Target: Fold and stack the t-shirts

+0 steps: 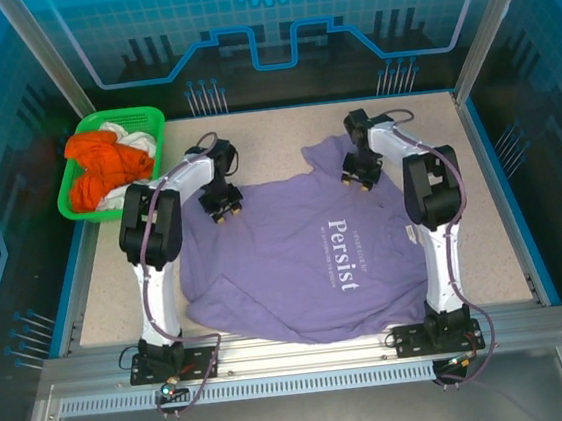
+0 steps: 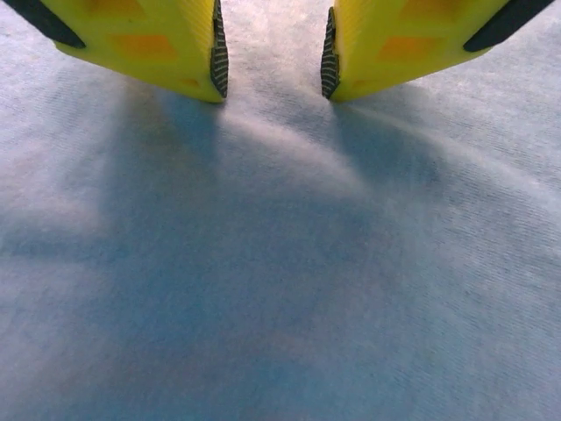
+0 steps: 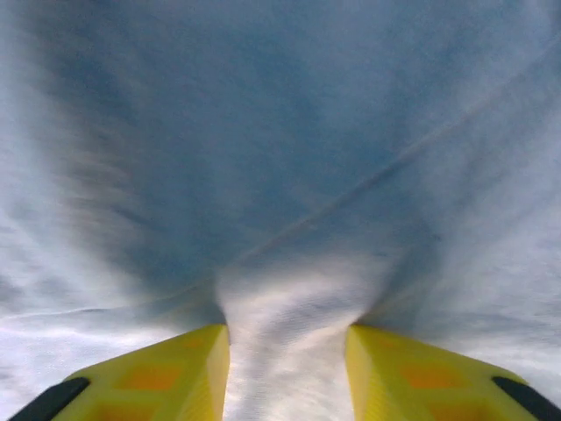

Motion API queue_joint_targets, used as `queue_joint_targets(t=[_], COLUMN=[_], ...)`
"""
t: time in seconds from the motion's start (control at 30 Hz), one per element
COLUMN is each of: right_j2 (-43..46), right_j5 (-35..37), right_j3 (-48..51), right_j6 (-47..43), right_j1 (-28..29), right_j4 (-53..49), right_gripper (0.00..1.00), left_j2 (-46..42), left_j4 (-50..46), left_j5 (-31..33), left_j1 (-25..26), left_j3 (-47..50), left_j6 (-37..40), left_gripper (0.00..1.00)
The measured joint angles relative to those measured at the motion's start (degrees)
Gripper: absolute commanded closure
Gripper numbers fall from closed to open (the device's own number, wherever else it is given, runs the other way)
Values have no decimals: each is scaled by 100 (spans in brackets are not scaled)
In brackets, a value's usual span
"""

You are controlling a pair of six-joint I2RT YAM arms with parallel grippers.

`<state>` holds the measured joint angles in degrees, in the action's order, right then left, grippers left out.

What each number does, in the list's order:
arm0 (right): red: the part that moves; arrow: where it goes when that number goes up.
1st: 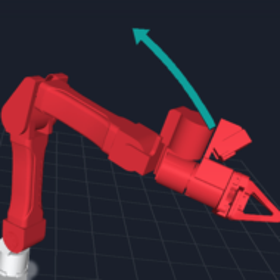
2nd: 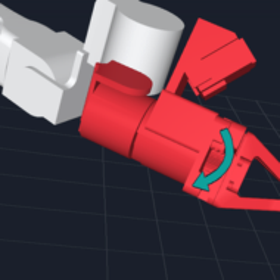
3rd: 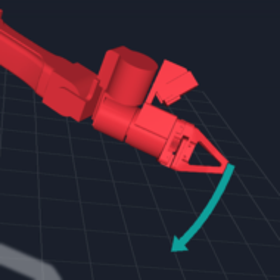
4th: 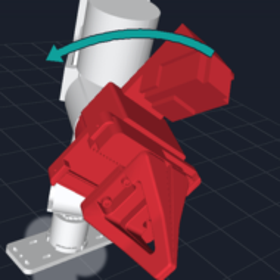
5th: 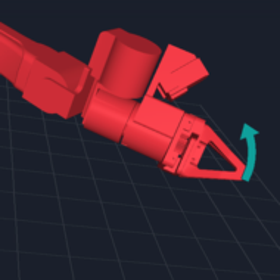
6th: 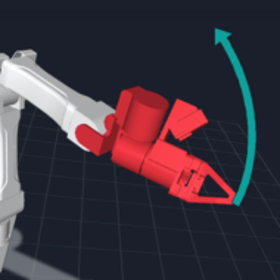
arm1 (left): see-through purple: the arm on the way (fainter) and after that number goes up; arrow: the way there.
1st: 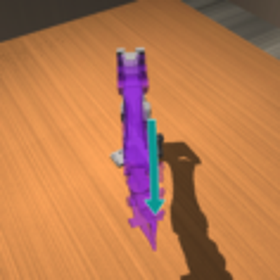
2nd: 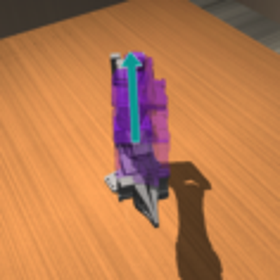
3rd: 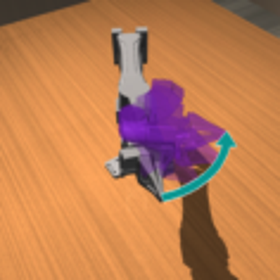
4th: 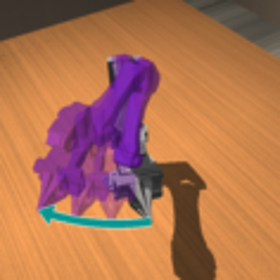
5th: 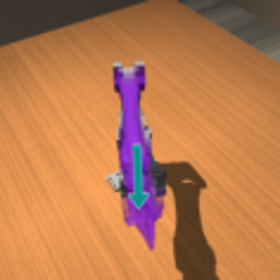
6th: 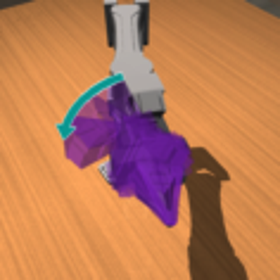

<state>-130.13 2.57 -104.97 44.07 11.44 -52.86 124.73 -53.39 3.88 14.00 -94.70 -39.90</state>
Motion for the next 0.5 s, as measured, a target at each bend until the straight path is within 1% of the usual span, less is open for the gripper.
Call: queue_joint_targets(t=[0.2, 0.3, 0.37, 0.43, 0.5], right_j2=[-938, -1513, -1915, -2247, -2533], right_j5=[-72, -240, -352, -450, -568], right_j3=[-1576, -2610, -3314, -3915, -4391], right_j6=[313, 516, 638, 756, 898], right_j1=[-116, -291, -424, -560, -695], right_j4=[-378, -717, -802, -826, -791], right_gripper=[55, 55, 55, 55, 54], left_j2=[1172, 1886, 2409, 2809, 2992], left_j4=[-514, -791, -914, -940, -883], left_j5=[39, 39, 37, 13, -39], left_j1=[0, -7, -26, -72, -149], left_j3=[-1996, -3285, -4260, -4979, -5298], left_j6=[46, 96, 105, 96, 79], left_gripper=[63, 62, 61, 60, 59])
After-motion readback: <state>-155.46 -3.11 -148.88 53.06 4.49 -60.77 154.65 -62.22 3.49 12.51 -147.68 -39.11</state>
